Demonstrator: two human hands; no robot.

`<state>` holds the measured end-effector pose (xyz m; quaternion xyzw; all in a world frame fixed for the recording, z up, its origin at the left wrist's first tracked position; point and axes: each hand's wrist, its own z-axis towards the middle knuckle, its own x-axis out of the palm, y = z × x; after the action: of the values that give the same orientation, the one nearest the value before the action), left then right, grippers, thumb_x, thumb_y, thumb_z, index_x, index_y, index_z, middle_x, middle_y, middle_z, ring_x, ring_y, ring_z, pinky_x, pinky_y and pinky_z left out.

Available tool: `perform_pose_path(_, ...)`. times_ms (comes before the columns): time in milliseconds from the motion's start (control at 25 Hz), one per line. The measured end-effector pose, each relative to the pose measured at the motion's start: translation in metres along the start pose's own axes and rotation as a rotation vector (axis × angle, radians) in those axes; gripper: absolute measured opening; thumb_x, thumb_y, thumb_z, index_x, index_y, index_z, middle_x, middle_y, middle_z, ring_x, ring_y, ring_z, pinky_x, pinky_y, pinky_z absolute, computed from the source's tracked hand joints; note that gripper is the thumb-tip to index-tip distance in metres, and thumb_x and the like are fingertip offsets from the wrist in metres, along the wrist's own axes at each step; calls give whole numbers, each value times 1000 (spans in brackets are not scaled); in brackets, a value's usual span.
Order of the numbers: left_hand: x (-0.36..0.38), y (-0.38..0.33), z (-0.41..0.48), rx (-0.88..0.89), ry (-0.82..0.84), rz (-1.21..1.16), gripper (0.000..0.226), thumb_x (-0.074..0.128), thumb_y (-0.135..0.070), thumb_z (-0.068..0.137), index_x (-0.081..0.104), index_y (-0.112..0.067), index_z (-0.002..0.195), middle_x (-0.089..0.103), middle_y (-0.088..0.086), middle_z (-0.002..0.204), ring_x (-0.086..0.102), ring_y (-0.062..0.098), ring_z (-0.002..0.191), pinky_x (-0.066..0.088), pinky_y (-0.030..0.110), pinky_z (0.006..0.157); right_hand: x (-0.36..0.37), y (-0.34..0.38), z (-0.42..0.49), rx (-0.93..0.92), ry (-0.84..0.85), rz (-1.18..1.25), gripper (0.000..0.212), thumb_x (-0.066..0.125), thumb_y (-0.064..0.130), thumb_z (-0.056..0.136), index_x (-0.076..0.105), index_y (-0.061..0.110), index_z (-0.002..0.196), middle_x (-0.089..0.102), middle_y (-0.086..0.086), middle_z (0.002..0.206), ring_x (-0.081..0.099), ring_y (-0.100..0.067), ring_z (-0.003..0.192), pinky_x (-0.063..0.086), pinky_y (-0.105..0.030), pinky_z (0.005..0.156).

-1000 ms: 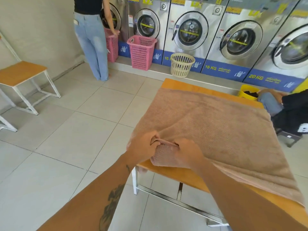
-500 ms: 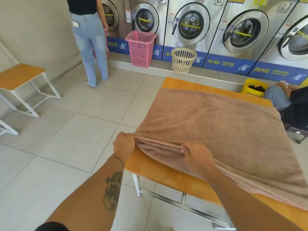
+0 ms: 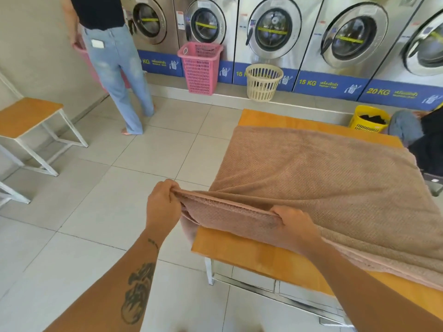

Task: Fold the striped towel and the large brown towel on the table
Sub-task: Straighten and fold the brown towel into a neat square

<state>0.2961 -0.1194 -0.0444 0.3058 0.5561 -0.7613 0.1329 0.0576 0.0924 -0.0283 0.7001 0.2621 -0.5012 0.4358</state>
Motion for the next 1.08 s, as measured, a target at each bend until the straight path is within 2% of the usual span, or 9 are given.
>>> perform_pose_path(160, -16, 38, 0, 67, 207, 86, 33, 38, 10, 86, 59, -15, 85, 56, 4, 88, 53, 22, 78, 46, 32, 64, 34, 26, -20, 158, 116, -55, 31, 45, 9, 91, 64, 28, 107, 68, 1, 99, 61, -24, 90, 43, -35, 76)
perform_pose_path(280, -30, 70, -3, 67, 244, 167, 30, 42, 10, 81, 55, -17, 79, 50, -1, 85, 50, 17, 72, 41, 27, 58, 51, 53, -34, 239, -49, -48, 32, 49, 2, 84, 70, 20, 100, 71, -6, 94, 64, -33, 92, 43, -36, 73)
perform_pose_path(360, -37, 91, -4, 97, 337, 326, 28, 48, 8, 75, 51, -19, 76, 44, -4, 84, 47, 19, 72, 39, 27, 56, 52, 61, -39, 300, -175, -87, 35, 52, -1, 79, 74, 19, 97, 72, -5, 92, 64, -33, 92, 44, -41, 80)
perform_pose_path(480, -41, 109, -8, 122, 697, 546, 25, 49, 0, 75, 47, -25, 74, 45, -7, 85, 47, 16, 77, 44, 27, 62, 50, 62, -52, 370, -199, -129, 42, 52, -1, 77, 73, 24, 103, 70, 1, 99, 59, -29, 100, 38, -45, 92)
perform_pose_path(600, -41, 108, -17, 31, 998, 580, 17, 47, -11, 74, 56, -21, 85, 52, -3, 93, 53, 17, 80, 47, 29, 68, 57, 62, -77, 410, -5, -144, 29, 55, 14, 80, 67, 30, 102, 64, 9, 102, 56, -23, 107, 37, -41, 93)
perform_pose_path(680, -33, 100, -18, 2, 971, 500, 21, 50, -10, 80, 59, -20, 96, 55, -1, 100, 56, 18, 89, 50, 30, 75, 65, 63, -93, 410, 146, -99, 30, 57, 28, 79, 63, 34, 107, 59, 12, 110, 51, -20, 111, 40, -41, 98)
perform_pose_path(760, -20, 78, -14, 24, 899, 384, 19, 49, -9, 87, 59, -22, 96, 58, -1, 103, 56, 18, 92, 49, 30, 77, 65, 63, -97, 424, 161, 32, 39, 54, 31, 74, 63, 33, 112, 58, 10, 115, 53, -19, 110, 45, -41, 98)
perform_pose_path(960, 17, 8, -1, 45, 894, 160, 23, 47, -9, 93, 62, -23, 103, 58, -2, 107, 58, 20, 99, 45, 27, 78, 54, 55, -82, 416, 15, 193, 46, 56, 1, 78, 63, 18, 121, 56, 1, 115, 57, -20, 107, 43, -25, 89)
perform_pose_path(1080, 32, -15, 4, 112, 895, 167, 25, 45, -9, 96, 61, -26, 103, 60, -1, 111, 59, 18, 100, 44, 24, 81, 49, 45, -67, 438, -19, 237, 46, 53, 0, 79, 62, 20, 120, 57, -2, 117, 56, -23, 110, 47, -30, 92)
